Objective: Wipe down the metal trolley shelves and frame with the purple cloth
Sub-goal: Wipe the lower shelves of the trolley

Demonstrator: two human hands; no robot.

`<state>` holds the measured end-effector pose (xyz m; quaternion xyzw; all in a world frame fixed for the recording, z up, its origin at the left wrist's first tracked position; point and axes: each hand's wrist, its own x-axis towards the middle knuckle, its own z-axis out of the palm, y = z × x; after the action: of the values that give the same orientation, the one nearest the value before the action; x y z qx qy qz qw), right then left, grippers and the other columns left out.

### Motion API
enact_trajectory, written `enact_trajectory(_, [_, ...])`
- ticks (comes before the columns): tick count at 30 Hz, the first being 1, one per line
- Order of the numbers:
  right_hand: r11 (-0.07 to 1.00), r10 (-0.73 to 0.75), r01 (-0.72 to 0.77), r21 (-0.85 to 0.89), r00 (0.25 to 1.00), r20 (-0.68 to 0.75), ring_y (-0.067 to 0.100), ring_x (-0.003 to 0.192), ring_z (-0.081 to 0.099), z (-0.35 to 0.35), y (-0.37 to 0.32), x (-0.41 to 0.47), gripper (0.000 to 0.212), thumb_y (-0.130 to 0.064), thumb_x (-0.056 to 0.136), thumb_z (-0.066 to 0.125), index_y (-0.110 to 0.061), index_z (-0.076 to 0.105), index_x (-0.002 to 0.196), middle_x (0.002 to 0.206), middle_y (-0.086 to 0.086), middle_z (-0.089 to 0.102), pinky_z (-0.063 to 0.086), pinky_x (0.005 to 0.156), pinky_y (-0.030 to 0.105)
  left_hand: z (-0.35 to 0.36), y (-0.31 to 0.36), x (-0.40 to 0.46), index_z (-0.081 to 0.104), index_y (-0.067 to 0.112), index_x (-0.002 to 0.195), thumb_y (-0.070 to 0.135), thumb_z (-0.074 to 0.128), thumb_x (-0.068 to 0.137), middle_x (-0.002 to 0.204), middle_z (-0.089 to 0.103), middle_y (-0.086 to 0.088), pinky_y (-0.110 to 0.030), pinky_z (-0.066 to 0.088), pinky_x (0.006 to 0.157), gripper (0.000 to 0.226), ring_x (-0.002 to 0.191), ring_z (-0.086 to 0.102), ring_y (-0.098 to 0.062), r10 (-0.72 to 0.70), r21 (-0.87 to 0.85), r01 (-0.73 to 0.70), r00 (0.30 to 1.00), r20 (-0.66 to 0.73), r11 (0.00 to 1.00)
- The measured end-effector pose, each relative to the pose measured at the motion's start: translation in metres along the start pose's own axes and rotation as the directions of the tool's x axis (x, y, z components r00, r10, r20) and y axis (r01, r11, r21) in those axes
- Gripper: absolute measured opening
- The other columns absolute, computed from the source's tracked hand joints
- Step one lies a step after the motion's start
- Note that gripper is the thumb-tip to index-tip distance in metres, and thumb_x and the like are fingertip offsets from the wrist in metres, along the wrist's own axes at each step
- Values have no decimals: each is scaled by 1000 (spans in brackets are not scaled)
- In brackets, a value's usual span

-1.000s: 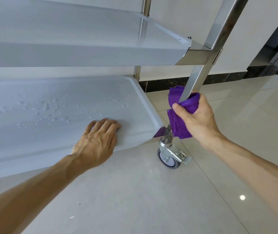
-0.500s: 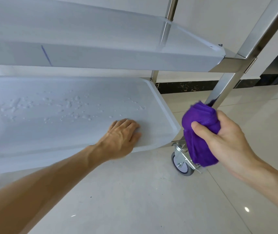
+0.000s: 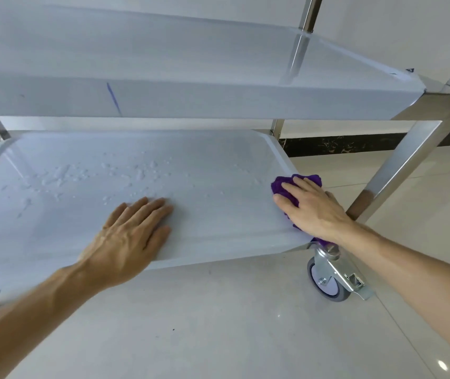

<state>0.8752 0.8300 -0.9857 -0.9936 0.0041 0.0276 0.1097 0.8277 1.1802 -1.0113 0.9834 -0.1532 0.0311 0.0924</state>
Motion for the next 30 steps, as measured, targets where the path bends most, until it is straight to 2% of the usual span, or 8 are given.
enact_trajectory(5, [994, 83, -78, -81, 995, 51, 29, 144, 20, -1, -35, 65, 53, -48, 98, 26, -16, 46, 135, 151, 8, 33, 21, 115, 56, 2, 4, 5, 40, 29, 148, 56, 7, 92, 156, 34, 11, -39, 14, 121, 70, 147, 25, -16, -15, 31, 16, 999, -30, 999])
enact_trajectory(8, [988, -111, 116, -105, 993, 50, 26, 140, 25, 14, -81, 69, 45, -40, 99, 30, -13, 46, 130, 148, 3, 37, 19, 115, 55, 3, 4, 6, 38, 29, 148, 57, 5, 91, 157, 32, 11, -39, 13, 121, 72, 147, 23, -15, -22, 30, 23, 999, -30, 999])
enact_trajectory(12, [916, -397, 399, -42, 916, 49, 21, 150, 8, 27, -103, 29, 50, -41, 102, 36, -23, 39, 148, 164, -4, 15, 11, 120, 47, 3, 2, 3, 30, 31, 152, 58, -1, 90, 160, 25, 12, -38, 9, 122, 75, 149, 17, -15, -6, 22, 6, 1000, 7, 1000])
enact_trajectory(17, [892, -452, 452, 24, 891, 44, 15, 151, 5, 19, -55, -15, 49, -39, 100, 45, -40, 36, 149, 165, -3, 7, 8, 122, 28, 3, 11, -13, 28, 32, 152, 58, 2, 92, 160, 23, 14, -39, 10, 122, 70, 150, 16, -14, 16, 39, -17, 999, 33, 999])
enact_trajectory(20, [902, -424, 425, -82, 905, 29, 16, 150, 14, 6, -30, -13, 47, -37, 101, 43, -43, 37, 147, 164, -4, 16, 19, 120, 36, -5, 13, -16, 42, 31, 145, 60, 16, 93, 152, 40, 12, -39, 27, 115, 65, 142, 36, -17, 87, 79, -89, 996, 32, 993])
enact_trajectory(22, [931, -360, 353, -93, 929, -79, 19, 142, 34, -2, -14, -1, 45, -34, 101, 42, -38, 41, 146, 156, -3, 35, 31, 113, 37, -14, 8, -7, 46, 36, 140, 69, 23, 90, 147, 45, 14, -38, 34, 109, 63, 136, 42, -15, 155, 101, -159, 987, 47, 982])
enact_trajectory(26, [993, -47, 64, 104, 986, -160, 26, 100, 61, -10, -1, 46, 40, -34, 102, 34, -33, 47, 140, 121, 6, 61, 52, 90, 43, -14, -2, 11, 19, 48, 149, 84, 9, 81, 161, 16, 13, -43, 10, 122, 77, 149, 15, -17, 125, 99, -136, 986, 112, 986])
enact_trajectory(30, [988, 37, -6, 154, 979, -199, 35, 106, 57, 3, -34, 78, 34, -22, 102, 34, -17, 55, 128, 122, 15, 60, 46, 87, 35, 7, -2, 15, -3, 56, 148, 83, -6, 79, 163, 0, 19, -43, -4, 122, 73, 150, -5, -10, 50, 18, -53, 992, 116, 998])
